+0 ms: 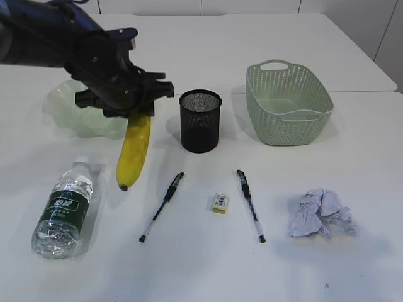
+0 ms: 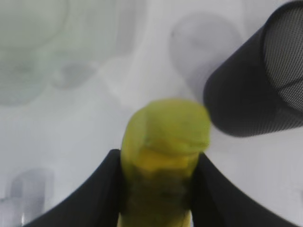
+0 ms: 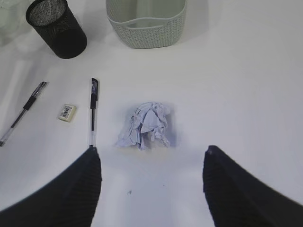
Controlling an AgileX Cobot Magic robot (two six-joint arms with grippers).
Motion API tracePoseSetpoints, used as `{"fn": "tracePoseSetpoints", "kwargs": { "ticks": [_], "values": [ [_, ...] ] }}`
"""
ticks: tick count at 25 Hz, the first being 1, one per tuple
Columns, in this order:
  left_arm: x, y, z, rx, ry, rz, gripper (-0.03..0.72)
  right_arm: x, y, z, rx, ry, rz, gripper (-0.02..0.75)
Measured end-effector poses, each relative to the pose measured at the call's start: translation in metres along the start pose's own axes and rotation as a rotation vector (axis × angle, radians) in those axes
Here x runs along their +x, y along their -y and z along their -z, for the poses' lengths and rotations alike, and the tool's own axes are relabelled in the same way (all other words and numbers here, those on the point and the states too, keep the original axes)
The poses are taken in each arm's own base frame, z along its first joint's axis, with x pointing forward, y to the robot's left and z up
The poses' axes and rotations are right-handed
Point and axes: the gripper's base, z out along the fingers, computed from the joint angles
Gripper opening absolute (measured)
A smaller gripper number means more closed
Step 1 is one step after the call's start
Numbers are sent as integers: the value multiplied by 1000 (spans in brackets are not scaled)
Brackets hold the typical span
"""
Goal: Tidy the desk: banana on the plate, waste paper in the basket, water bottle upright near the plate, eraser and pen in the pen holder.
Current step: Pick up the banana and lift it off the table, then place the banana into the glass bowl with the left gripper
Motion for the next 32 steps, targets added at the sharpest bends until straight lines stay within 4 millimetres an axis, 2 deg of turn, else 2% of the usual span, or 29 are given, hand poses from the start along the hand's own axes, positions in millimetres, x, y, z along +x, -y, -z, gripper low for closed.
{"fn": "tracePoseSetpoints", "kwargs": {
  "ticks": [5,10,14,19,23,32],
  "values": [
    [-45,3,19,39,133,31,269,0,0,0,0,0,0,499],
    [-85,-28,29,13,222,117,269,0,0,0,0,2,0,499],
    [-102,-62,27,-17,238,215,269,0,0,0,0,5,0,499],
    [-110,-93,3,-1,240,340,269,0,0,0,0,5,0,498],
    [-112,-108,-22,40,249,436,269,0,0,0,0,5,0,498],
    [-131,-118,-70,97,277,570,269,-1,0,0,0,3,0,498]
  ]
}}
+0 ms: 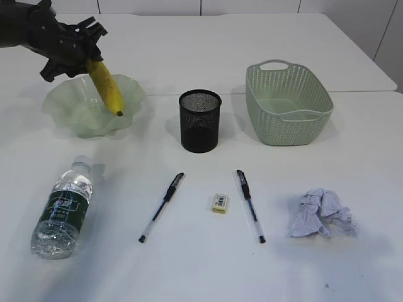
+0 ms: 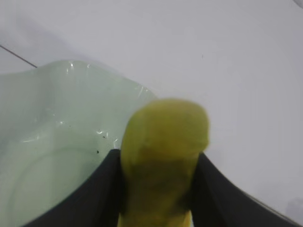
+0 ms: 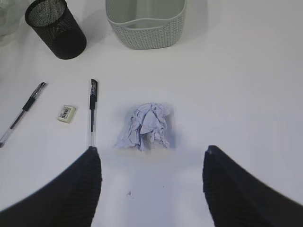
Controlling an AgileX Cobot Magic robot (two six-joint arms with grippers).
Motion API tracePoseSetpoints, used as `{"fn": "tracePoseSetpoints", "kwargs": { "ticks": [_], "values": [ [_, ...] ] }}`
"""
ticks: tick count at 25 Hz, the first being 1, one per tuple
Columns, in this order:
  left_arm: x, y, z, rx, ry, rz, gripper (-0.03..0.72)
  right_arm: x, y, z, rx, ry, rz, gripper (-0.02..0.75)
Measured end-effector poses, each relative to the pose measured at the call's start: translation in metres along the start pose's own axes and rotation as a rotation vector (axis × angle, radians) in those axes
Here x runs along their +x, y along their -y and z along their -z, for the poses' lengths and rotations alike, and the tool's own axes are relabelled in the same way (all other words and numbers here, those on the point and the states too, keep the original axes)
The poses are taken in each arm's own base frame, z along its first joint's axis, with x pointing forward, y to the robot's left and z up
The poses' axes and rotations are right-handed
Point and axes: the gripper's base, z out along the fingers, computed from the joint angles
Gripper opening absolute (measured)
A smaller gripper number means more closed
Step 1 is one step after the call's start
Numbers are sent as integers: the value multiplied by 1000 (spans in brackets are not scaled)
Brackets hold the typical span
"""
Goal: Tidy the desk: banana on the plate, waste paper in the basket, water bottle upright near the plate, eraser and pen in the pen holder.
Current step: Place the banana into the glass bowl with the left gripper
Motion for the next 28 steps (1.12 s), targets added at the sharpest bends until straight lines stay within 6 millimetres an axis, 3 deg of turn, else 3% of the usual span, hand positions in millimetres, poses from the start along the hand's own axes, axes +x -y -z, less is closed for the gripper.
{"fn": "tracePoseSetpoints", "kwargs": {
  "ticks": [8,28],
  "values": [
    [-4,-20,-22,-2,-20,170,269,0,0,0,0,0,0,498],
    [-12,-35,-23,-46,-39,227,311,-2,0,0,-1,19,0,498]
  ]
}}
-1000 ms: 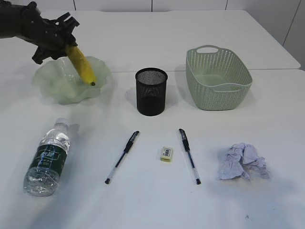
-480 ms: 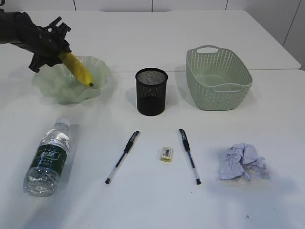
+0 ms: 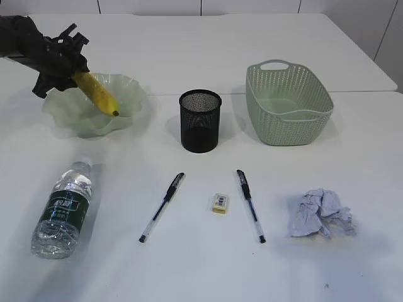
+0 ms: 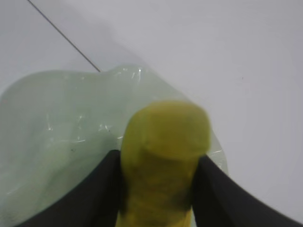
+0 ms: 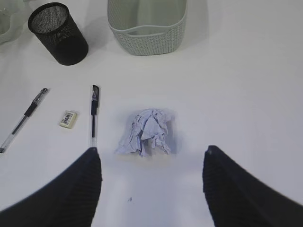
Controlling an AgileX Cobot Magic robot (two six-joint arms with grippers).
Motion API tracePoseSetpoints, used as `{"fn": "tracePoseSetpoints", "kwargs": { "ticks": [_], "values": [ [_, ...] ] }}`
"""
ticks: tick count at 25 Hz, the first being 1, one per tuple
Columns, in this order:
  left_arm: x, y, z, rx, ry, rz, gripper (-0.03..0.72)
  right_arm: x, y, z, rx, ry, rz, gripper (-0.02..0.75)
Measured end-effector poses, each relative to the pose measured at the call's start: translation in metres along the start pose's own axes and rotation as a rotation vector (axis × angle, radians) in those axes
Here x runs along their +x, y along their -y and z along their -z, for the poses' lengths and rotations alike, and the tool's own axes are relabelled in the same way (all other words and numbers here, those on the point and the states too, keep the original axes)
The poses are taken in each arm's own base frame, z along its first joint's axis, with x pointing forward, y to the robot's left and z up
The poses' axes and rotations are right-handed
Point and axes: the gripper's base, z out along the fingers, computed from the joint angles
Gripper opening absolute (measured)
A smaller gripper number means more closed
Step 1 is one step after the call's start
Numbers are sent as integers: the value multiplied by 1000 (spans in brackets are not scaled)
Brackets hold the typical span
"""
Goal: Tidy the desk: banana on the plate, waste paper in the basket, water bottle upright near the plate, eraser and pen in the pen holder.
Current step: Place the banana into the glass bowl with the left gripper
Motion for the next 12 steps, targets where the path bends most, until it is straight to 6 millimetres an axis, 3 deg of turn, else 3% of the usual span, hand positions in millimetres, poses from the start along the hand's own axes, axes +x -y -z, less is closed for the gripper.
{"fn": "tracePoseSetpoints", "kwargs": {
  "ticks": [12],
  "values": [
    [0,-2,0,-14,-8,1,371,0,0,0,0,0,0,498]
  ]
}}
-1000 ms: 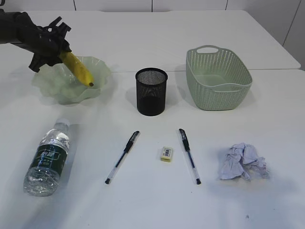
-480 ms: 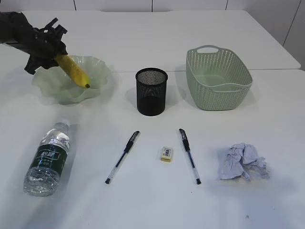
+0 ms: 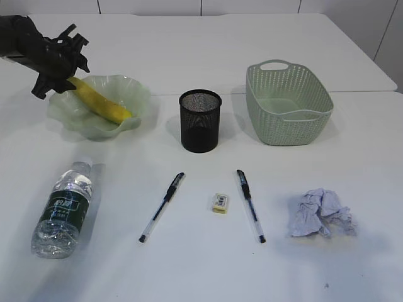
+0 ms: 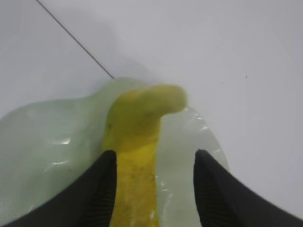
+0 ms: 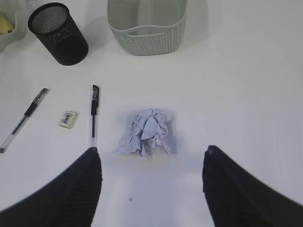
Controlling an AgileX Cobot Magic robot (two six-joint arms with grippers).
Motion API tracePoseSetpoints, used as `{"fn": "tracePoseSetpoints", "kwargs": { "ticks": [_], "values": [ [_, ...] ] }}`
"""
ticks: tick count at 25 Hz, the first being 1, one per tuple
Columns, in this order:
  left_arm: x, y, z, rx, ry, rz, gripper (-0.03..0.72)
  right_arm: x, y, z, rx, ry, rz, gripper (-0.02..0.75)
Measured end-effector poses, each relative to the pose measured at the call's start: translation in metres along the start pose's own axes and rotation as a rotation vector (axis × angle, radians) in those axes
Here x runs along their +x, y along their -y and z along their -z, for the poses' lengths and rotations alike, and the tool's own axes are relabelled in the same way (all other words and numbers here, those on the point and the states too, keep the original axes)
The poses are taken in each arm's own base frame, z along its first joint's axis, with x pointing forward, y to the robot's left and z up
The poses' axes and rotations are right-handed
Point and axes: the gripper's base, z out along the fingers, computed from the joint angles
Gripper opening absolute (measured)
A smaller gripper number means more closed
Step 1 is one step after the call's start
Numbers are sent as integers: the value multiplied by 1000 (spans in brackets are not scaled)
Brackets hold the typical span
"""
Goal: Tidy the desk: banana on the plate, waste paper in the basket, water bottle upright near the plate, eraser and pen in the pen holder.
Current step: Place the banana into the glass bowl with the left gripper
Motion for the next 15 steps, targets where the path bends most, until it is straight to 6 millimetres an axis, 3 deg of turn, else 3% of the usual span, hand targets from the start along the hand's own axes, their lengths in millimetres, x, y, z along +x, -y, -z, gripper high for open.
{"fn": "tracePoseSetpoints", "kwargs": {
  "ticks": [6,11,15],
  "values": [
    [-1,1,3,-6,-5,0,372,0,-1,0,-14,-1,-9,498],
    [-9,14,23,9,8,-64,372,0,-2,0,-17,-1,-11,496],
    [-14,24,45,-11,-10,-209,372,0,-2,0,-19,-1,-12,495]
  ]
}}
